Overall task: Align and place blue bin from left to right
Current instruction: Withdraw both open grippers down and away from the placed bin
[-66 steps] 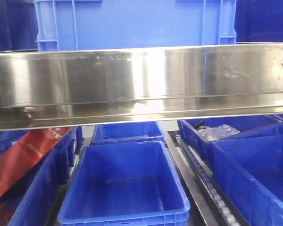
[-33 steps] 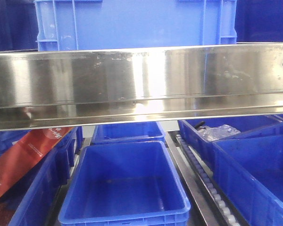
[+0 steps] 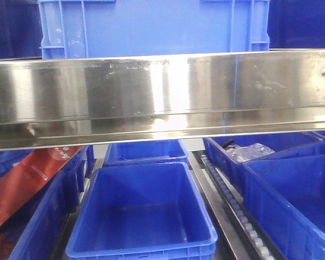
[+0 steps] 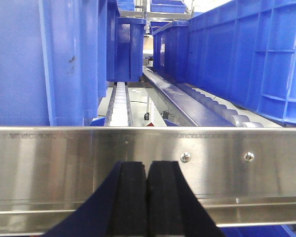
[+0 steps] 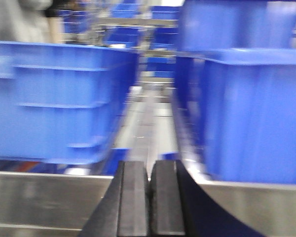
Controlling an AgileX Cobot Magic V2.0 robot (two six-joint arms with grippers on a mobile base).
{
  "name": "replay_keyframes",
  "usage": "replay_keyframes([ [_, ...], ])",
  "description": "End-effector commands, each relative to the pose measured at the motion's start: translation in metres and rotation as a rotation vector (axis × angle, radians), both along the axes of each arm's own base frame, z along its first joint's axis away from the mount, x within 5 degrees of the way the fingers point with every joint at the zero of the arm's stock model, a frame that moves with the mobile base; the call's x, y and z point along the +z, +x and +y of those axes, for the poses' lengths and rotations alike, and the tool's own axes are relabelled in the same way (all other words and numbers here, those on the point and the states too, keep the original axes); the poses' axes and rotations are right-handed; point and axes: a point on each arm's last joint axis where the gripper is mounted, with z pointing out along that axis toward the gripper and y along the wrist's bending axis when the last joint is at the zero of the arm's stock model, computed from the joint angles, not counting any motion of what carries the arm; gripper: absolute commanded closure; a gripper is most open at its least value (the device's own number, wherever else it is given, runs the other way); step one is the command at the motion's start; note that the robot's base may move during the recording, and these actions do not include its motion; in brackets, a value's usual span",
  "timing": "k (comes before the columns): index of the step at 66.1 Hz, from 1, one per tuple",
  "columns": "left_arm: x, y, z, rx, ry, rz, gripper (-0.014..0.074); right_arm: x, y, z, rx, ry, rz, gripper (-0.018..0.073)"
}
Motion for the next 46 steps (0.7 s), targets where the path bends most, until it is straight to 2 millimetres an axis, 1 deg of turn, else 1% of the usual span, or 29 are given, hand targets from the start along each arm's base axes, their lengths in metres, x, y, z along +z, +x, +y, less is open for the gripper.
replay_keyframes([
  [1, 0.003, -0.001, 0.0, 0.0, -0.004, -0.027, 0.0708, -0.009, -0.005, -0.005, -0.075, -0.018, -0.017, 0.0629],
  [10, 0.003, -0.001, 0.0, 0.0, -0.004, -0.027, 0.0708, -0.038, -0.012, -0.009, -0.152, 0.001, -0.018, 0.0629],
  [15, 0.003, -0.001, 0.0, 0.0, -0.004, -0.027, 0.0708, -0.058, -0.013, -0.009, -0.163, 0.014, -0.023, 0.0629],
  [19, 0.003, -0.001, 0.0, 0.0, -0.004, -0.027, 0.0708, -0.069, -0.014, -0.009, -0.162, 0.02, -0.035, 0.0629],
  [23, 0.003, -0.001, 0.0, 0.0, -0.004, -0.027, 0.0708, -0.081, -0.013, -0.009, -0.162, 0.026, -0.008, 0.0629],
  [27, 0.003, -0.001, 0.0, 0.0, -0.004, -0.027, 0.0708, -0.078, -0.013, -0.009, -0.161, 0.026, -0.037, 0.0629],
  [30, 0.003, -0.001, 0.0, 0.0, -0.004, -0.027, 0.0708, -0.081, -0.013, -0.009, -0.162, 0.028, -0.001, 0.0629],
  [46, 0.003, -0.001, 0.0, 0.0, -0.004, -0.027, 0.0708, -0.08, -0.013, -0.009, -0.161, 0.028, -0.012, 0.0629],
])
